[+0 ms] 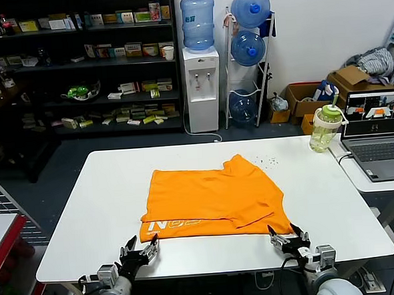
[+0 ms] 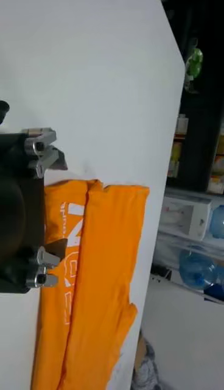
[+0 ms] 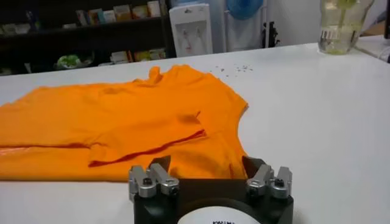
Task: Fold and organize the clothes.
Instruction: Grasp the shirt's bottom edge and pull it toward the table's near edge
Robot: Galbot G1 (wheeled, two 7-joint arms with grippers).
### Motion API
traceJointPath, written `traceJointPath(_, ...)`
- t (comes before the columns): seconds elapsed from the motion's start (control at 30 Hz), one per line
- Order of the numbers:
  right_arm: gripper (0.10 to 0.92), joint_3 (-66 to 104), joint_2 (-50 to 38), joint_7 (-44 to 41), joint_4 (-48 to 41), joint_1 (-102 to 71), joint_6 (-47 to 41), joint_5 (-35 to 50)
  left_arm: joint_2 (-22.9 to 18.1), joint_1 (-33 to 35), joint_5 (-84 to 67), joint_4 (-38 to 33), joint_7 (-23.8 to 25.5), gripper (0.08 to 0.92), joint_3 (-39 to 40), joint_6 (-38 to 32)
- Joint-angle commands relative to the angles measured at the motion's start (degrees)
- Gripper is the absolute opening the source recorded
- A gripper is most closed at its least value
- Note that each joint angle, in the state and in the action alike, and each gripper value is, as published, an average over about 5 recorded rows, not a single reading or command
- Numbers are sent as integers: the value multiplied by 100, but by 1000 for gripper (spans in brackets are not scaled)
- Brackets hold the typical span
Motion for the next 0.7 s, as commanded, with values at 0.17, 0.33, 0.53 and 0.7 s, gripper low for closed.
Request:
traceJointPath(0.17,506,31,-25,37,-1,-25,-77,92,-25,-105,-49,59,-28,545,72,67)
traceJointPath(0.33,359,33,-20,54,11,-38,-37,80,-12,-102,-41,70,-39,398,71,54)
traceJointPath(0.53,187,61,-93,143,221,-138,8,84,56,-14,-71,-124,-142,225,19,46)
traceJointPath(0.7,124,209,-338,266,802,-569,-11,179,330,347,-314,-718,-339,107,-72,64)
